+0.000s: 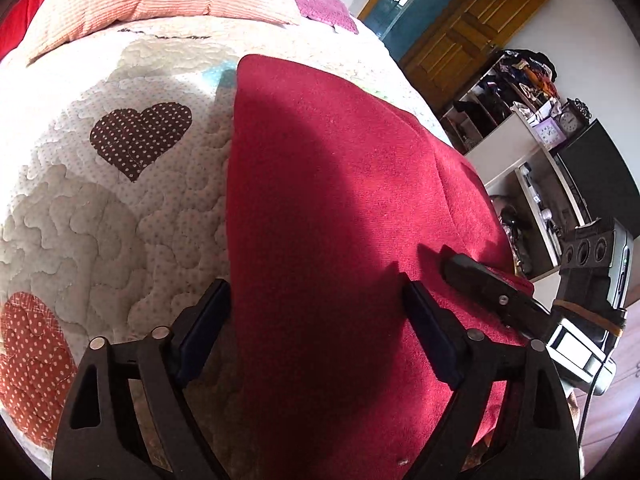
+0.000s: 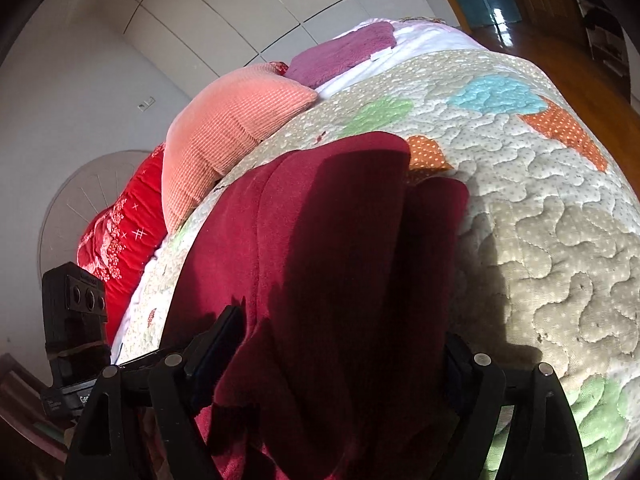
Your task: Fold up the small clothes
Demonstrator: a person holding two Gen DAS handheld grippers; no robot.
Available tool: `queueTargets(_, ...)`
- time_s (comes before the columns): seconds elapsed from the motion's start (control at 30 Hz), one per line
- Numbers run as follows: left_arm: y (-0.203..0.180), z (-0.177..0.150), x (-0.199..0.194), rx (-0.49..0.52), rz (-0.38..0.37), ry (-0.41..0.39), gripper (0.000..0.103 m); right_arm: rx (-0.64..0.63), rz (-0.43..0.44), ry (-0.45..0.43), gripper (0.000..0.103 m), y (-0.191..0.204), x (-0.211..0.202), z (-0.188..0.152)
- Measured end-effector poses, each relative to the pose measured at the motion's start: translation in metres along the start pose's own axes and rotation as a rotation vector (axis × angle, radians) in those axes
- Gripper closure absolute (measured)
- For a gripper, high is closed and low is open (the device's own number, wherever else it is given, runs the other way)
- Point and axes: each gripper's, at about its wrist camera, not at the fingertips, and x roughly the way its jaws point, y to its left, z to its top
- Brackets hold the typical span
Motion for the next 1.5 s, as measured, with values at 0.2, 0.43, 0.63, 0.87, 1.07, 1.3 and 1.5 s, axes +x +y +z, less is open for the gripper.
queueTargets(0.2,-0.02,-0.01,-0.028,0.102,0.071,-0.052,0.048,-0.073,-0.01,-0.038,0.056,0.028,-0.025,-0.003)
queueTargets(0.43,-0.022,-0.049,-0.087,0.099,0.099,-0.094,0.048,-0.079,0.073,-0.035,0.058,0.065,-0.062,-0.035)
queueTargets(0.63,-0.026,-0.098,-0.12,0.09,0.148,-0.091,0.048,-0.088,0.104,-0.002,0.058,0.084,-0.082,-0.08)
queueTargets(0.87,-0.017,-0.141,-0.104,0.059,0.191,-0.058,0.046,-0.071,-0.001,0.116,0.044,0.064,-0.065,-0.109)
queueTargets(1.07,-0.02,-0.141,-0.107,0.06,0.214,-0.07,0.043,-0.071,-0.009,-0.009,0.043,0.063,-0.112,-0.104)
queueTargets(1.3,-0.019,-0.142,-0.106,0.057,0.231,-0.083,0.041,-0.234,0.006,-0.073,0.056,0.103,-0.137,-0.098)
queueTargets(1.5,-0.018,-0.141,-0.104,0.062,0.236,-0.088,0.038,-0.288,-0.06,0.011,0.064,0.103,-0.1,-0.119)
